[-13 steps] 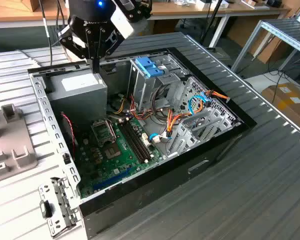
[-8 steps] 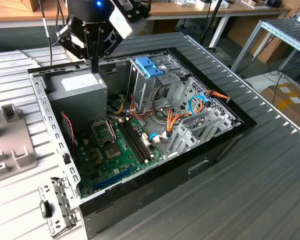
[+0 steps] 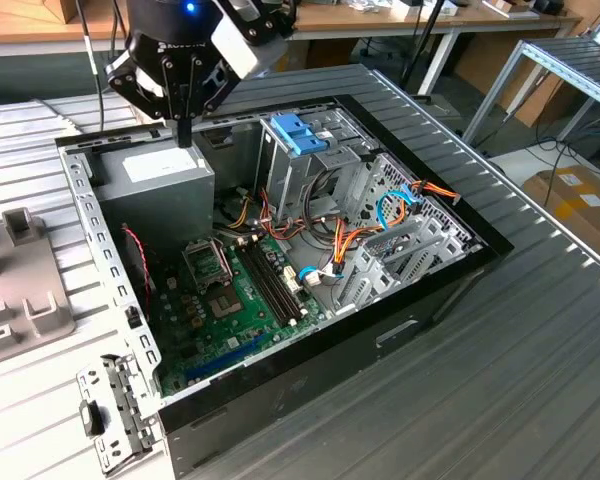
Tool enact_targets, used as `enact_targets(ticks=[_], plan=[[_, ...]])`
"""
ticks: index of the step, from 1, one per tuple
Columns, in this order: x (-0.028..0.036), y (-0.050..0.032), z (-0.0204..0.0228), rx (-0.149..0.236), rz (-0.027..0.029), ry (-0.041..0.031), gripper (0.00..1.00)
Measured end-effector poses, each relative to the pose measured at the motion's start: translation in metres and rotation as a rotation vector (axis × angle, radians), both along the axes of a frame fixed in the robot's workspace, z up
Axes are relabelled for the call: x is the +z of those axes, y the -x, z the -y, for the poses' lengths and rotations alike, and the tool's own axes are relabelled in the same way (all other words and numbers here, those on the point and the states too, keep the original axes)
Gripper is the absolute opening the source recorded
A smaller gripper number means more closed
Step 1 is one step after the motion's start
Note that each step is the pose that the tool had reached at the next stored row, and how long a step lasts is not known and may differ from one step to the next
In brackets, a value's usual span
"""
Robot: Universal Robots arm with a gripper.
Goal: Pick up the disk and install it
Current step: 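Reach for the disk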
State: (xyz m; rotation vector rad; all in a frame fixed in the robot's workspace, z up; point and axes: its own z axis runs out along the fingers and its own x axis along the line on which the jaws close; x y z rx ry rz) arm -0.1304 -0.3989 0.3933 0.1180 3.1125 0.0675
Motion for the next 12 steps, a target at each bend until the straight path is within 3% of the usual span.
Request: enact_targets(ticks=[12], plan=[[0.0000, 0.0074, 0.0000, 0.000, 0.0000, 0.0000, 0.11]])
